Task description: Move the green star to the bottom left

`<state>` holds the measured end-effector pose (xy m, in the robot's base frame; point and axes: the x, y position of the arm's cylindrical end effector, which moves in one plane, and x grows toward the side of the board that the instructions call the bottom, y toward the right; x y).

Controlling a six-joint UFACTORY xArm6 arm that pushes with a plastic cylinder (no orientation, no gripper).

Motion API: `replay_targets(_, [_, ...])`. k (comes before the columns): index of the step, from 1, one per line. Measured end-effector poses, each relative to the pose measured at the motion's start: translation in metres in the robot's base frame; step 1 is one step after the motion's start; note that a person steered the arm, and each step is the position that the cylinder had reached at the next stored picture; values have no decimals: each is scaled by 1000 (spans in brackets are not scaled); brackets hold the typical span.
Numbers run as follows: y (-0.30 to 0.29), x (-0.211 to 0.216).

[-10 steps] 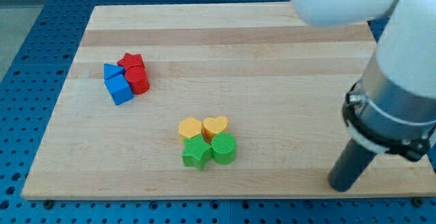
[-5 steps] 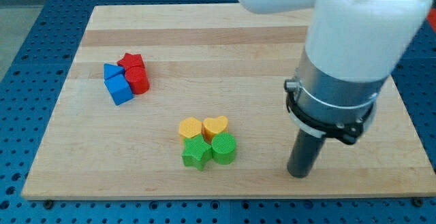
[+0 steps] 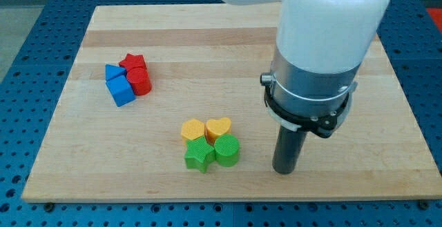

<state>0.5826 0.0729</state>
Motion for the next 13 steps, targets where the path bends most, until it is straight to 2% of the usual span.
replay_targets(3, [-25,-21])
replay_targets(8, [-69,-21])
replay_targets(13, [-73,-13])
